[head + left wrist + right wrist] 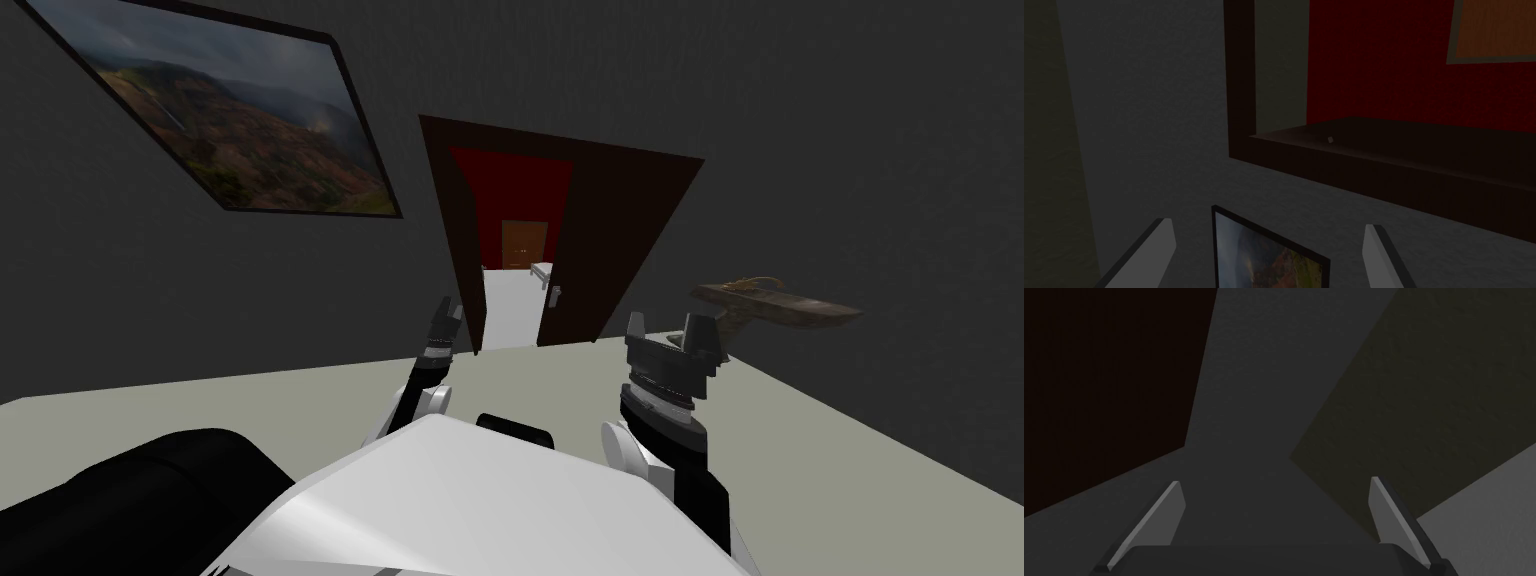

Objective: Push the door open

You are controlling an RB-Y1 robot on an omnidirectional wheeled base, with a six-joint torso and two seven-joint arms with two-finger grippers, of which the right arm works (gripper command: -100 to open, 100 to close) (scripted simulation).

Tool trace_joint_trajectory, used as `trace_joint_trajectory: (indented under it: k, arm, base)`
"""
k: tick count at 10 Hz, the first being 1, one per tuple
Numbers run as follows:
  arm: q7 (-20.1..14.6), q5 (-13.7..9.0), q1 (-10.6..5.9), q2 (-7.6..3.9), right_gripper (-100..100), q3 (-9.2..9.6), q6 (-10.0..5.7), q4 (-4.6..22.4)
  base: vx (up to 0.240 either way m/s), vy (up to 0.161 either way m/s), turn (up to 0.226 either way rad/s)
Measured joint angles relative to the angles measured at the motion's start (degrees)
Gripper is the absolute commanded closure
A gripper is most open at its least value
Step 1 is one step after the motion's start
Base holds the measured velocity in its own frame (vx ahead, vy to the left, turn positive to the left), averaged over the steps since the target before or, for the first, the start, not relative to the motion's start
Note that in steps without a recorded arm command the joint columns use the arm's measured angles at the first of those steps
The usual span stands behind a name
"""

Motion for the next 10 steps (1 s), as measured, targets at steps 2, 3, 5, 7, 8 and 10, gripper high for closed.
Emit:
trace_joint_trajectory:
  k: [2, 3, 5, 7, 8, 10]
  arm:
    - [-0.8, 0.3, -1.21, -0.6, -100, -0.17, 0.21, 2.2]
    - [-1.2, 0.5, -1.75, -0.8, -100, -0.15, 0.03, 3.4]
    - [-2.1, 0.9, -3.37, -1.49, -100, -0.33, 0.55, 5.8]
    - [-3.4, 1.5, -5.32, -2.23, -100, -0.31, 0.21, 9.8]
    - [-4.1, 1.9, -6.6, -2.58, -100, -0.28, 0.41, 11.6]
    - [-4.9, 2.5, -7.74, -2.95, -100, -0.04, 0.94, 14.0]
  base:
    - [0.055, -0.024, 0.009]
    - [0.054, -0.032, 0.011]
    - [0.065, -0.027, 0.016]
    - [0.074, -0.04, 0.014]
    - [0.068, -0.033, 0.014]
    - [0.051, -0.028, 0.01]
